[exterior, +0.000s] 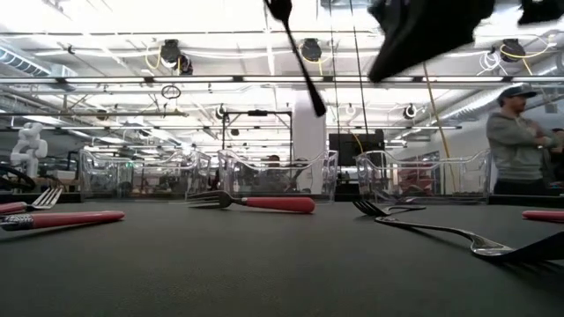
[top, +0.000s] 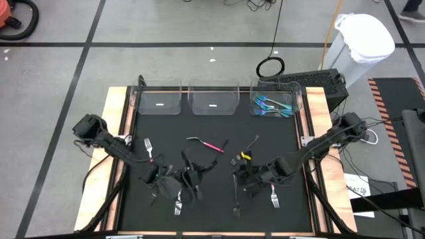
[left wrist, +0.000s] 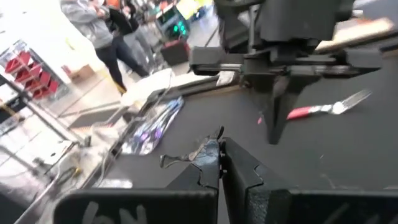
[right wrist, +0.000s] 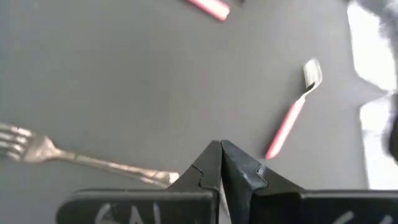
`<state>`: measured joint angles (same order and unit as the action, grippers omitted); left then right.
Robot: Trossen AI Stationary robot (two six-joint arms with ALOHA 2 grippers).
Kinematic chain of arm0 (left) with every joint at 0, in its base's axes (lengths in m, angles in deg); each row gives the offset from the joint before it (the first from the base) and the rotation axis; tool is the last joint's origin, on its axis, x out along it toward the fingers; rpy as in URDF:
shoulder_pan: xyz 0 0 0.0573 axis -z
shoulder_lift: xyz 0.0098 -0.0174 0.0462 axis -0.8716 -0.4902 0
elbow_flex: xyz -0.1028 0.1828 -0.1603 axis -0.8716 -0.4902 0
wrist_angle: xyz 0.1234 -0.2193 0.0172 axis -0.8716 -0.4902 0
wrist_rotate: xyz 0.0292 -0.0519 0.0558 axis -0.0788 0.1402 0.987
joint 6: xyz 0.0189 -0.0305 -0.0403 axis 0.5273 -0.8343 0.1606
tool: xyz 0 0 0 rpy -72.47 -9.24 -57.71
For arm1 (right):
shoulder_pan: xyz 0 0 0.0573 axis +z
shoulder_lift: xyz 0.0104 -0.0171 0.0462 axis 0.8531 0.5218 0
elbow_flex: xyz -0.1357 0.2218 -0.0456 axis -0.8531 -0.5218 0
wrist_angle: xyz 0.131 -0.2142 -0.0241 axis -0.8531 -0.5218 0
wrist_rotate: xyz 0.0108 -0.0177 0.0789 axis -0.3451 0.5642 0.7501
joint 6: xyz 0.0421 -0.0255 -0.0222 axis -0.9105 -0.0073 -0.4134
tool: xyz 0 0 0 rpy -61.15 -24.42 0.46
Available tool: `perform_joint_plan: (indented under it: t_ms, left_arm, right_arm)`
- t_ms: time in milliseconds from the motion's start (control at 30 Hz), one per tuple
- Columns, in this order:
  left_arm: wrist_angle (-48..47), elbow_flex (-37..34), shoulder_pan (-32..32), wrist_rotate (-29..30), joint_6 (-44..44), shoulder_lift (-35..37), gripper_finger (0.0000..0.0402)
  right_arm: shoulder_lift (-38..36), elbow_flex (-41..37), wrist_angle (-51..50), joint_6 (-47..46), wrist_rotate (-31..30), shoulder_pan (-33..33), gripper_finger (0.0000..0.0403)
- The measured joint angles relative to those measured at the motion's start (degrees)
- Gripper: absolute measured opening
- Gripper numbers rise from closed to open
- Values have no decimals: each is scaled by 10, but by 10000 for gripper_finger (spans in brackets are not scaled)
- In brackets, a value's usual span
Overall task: Sort silverware by color (type)
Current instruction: Put the black fork into the middle transparent bin
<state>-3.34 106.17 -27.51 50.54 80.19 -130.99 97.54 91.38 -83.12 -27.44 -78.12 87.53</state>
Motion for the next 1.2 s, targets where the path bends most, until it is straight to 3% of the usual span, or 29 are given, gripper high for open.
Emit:
perform_joint_plan:
  t_ms: [267, 500, 600, 767, 933, 1200]
  left_arm:
    - [84, 0, 34, -1, 47, 0, 1]
    - [159, 0, 66, -12, 102, 0, 1]
    - [196, 0, 75, -38, 129, 0, 1]
    - [213, 0, 82, -69, 142, 0, 1]
    - [213, 0, 82, -72, 151, 0, 1]
    - [215, 0, 77, -128, 153, 0, 1]
  right_arm:
    - [-93, 9, -3, 22, -93, 50, 14]
    - [-161, -16, 28, 27, -94, 84, 55]
    - [-170, -44, 65, 38, -96, 84, 77]
    - [-174, -57, 90, 65, -151, 84, 112]
    - [-171, -57, 90, 62, -151, 84, 149]
    - [-146, -58, 89, 62, -149, 84, 186]
